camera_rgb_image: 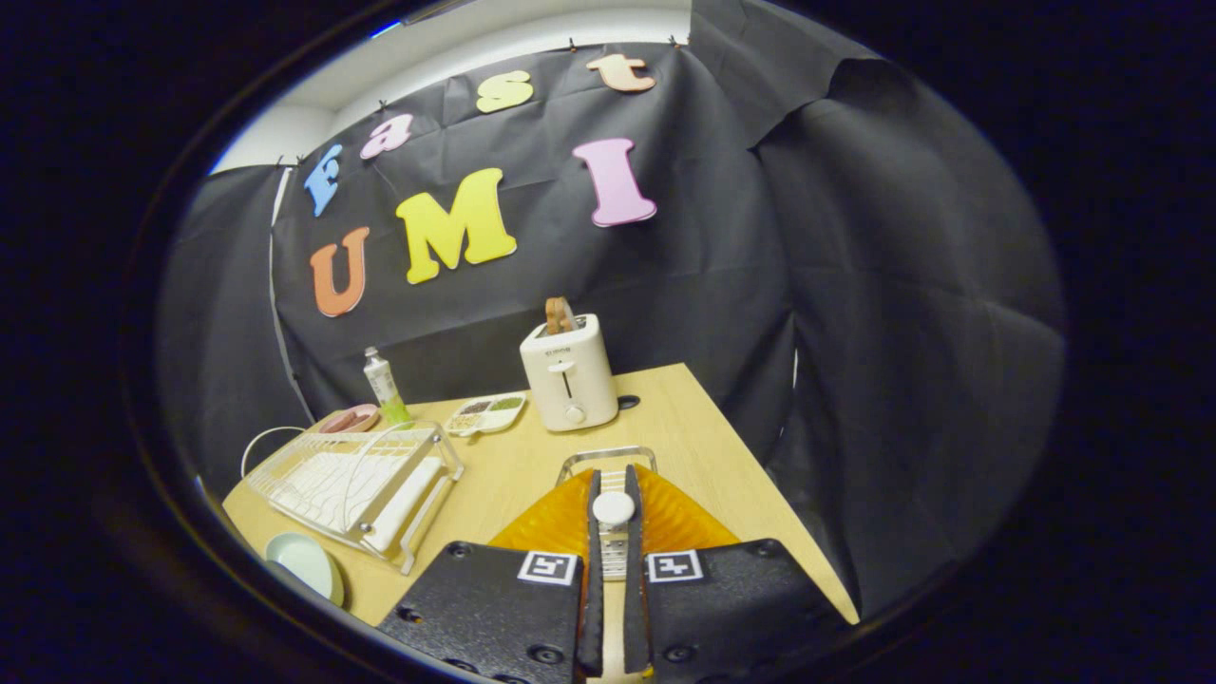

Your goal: Take the plate from the dish rack, then take the spoon from the basket and place it into the plate.

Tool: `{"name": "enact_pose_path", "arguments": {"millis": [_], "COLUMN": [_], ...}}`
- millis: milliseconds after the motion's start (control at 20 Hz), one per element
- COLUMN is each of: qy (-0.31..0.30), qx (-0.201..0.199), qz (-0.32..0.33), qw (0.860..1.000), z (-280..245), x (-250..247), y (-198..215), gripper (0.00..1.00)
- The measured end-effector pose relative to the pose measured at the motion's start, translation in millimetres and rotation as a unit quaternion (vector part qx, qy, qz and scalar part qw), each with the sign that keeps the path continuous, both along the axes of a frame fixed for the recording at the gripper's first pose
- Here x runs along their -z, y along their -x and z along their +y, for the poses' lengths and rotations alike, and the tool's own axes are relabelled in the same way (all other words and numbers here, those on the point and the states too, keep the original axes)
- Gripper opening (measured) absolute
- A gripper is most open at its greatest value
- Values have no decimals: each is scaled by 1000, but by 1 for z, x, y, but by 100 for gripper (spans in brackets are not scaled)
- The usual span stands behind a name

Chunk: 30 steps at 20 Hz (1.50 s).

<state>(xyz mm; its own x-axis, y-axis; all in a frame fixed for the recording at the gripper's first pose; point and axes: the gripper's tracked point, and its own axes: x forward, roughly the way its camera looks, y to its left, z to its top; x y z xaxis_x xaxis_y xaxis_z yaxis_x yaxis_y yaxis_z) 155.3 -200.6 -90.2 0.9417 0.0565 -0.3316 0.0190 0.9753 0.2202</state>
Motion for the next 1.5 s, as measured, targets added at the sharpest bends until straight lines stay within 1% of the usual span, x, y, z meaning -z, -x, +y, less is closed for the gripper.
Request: {"name": "enact_pose_path", "arguments": {"millis": [200,350,550,650,750,900,1050,1250,1500], "qy": [26,44,64,70,65,70,91,102,99], "qx": [9,-8,-58,-97,-149,-223,-283,-341,-406], "qz": [-32,-58,-74,-75,-71,-46,-20,28,105], "qw": [999,997,993,990,984,971,955,934,902], "z": [1,20,67,100,142,201,250,300,347], "x": [-53,-94,-132,-142,-147,-137,-118,-80,-28], "y": [26,57,99,122,140,160,171,178,186], "gripper": [13,13,13,13,13,13,13,13,13]}}
